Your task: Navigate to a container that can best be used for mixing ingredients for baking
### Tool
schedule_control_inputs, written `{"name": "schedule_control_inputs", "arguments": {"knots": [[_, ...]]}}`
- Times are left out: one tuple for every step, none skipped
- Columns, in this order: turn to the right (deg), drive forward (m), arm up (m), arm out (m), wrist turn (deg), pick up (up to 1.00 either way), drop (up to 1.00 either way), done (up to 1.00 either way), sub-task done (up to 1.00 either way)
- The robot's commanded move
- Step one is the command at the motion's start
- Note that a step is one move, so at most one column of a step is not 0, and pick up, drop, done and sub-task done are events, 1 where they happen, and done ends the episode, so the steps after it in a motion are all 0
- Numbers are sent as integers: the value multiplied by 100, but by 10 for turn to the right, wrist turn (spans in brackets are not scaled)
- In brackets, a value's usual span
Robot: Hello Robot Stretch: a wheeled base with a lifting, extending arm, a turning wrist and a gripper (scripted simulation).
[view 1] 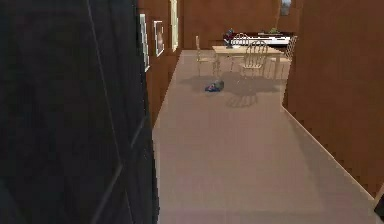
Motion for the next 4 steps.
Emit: {"name": "schedule_control_inputs", "arguments": {"knots": [[0,100,0,0,0,0,0,0,0],[0,100,0,0,0,0,0,0,0],[0,100,0,0,0,0,0,0,0],[0,100,0,0,0,0,0,0,0]]}}
